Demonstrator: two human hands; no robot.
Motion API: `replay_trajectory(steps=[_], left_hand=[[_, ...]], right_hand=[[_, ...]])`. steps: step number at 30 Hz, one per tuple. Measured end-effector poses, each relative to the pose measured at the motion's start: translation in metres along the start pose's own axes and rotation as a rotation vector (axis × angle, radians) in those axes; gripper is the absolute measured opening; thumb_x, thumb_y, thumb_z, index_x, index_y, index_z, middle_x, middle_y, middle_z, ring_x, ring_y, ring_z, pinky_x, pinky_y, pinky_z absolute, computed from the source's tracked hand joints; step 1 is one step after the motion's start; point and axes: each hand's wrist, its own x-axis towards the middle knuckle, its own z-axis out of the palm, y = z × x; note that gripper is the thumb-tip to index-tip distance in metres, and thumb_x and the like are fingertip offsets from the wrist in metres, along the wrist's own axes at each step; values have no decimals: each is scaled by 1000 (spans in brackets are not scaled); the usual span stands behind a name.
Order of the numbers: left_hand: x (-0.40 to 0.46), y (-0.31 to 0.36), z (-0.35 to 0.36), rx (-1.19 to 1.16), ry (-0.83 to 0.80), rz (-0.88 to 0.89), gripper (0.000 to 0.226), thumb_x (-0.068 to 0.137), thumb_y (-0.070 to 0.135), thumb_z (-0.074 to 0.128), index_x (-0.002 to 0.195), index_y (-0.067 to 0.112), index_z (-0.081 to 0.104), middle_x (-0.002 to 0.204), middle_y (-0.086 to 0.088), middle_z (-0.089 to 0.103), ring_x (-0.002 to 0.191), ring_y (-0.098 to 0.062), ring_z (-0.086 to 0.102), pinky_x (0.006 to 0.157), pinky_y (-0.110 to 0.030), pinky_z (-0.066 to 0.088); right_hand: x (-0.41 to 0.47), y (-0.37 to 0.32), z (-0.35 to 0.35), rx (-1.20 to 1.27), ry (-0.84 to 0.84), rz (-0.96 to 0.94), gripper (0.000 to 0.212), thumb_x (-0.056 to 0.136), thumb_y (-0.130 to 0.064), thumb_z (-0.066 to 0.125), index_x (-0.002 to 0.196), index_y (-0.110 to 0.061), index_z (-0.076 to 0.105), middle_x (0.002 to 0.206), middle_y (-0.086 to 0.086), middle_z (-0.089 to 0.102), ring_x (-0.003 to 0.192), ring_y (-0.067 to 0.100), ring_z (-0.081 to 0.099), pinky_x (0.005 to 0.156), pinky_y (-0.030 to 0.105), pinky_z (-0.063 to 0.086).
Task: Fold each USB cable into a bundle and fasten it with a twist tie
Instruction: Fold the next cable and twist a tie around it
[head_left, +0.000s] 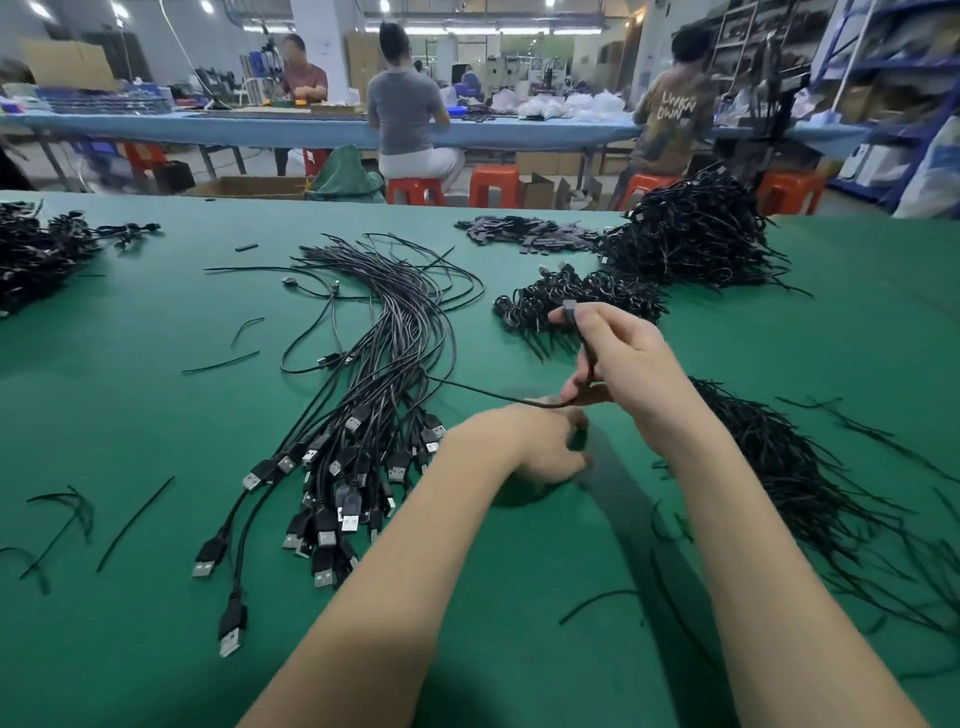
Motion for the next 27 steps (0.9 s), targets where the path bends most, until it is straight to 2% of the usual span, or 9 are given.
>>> replay_trajectory(steps=[3, 7, 10, 13, 16, 19, 21, 24, 27], left_hand=[[-6, 3, -13, -8, -58, 82, 42, 98, 51, 48, 124, 23, 65, 128, 0, 65, 116, -21, 59, 98, -33, 44], [-12, 0, -21, -623, -89, 227, 38, 102, 39, 49, 81, 13, 67, 83, 0, 76, 74, -15, 71, 67, -24, 51], [-6, -8, -19, -677, 188, 218, 40, 94, 50, 60, 90, 11, 58, 76, 4, 63, 72, -15, 64, 67, -32, 56], [2, -12, -12, -462, 169, 198, 42, 95, 54, 57, 110, 15, 57, 92, 6, 60, 86, -16, 59, 82, -34, 50], [8, -6, -5, -374, 216, 228, 40, 102, 50, 43, 106, 18, 67, 88, 3, 67, 80, -12, 62, 73, -28, 49], [14, 1, 1, -636, 284, 226, 47, 106, 42, 32, 80, 18, 63, 68, 2, 69, 69, -12, 62, 72, -29, 49], [16, 3, 1, -873, 327, 233, 43, 106, 38, 33, 73, 16, 48, 53, 1, 51, 50, -17, 50, 66, -34, 53], [15, 3, -9, -1294, 377, 290, 46, 108, 45, 26, 71, 20, 38, 46, 9, 29, 37, -10, 28, 50, -26, 41], [11, -2, -16, -1722, 338, 390, 38, 109, 33, 24, 79, 17, 41, 54, 5, 30, 46, -12, 30, 52, -23, 45]], right_hand=[[2, 6, -19, -132, 76, -31, 18, 106, -26, 51, 112, -21, 68, 46, -10, 45, 38, 11, 46, 42, 21, 42], [2, 11, -25, -185, 96, 21, 17, 102, -34, 58, 94, -20, 58, 43, -11, 46, 37, 8, 35, 38, 20, 32], [2, 9, -24, -147, 106, 23, 30, 100, -36, 61, 79, -15, 57, 48, -10, 51, 38, 8, 41, 37, 18, 32], [1, 5, -26, -96, 100, 12, 29, 100, -30, 64, 79, -10, 65, 61, -5, 66, 48, 9, 56, 43, 20, 43], [0, 5, -26, -40, 36, -15, 11, 96, -15, 68, 87, -13, 73, 75, -1, 75, 66, 6, 66, 55, 18, 51], [4, 9, -24, -22, 103, -25, 15, 96, -22, 69, 84, -19, 78, 81, -5, 76, 76, 8, 68, 64, 21, 56], [6, 15, -24, 2, 137, 28, 27, 101, -36, 59, 91, -21, 79, 94, -7, 78, 93, 10, 71, 81, 28, 59], [3, 29, -14, 42, -60, 135, 47, 107, -52, 34, 112, -25, 72, 112, -9, 76, 112, 11, 68, 97, 38, 52], [-1, 34, 2, 126, -140, 169, 44, 106, -56, 27, 118, -35, 64, 111, -15, 75, 109, 2, 66, 108, 42, 46]])
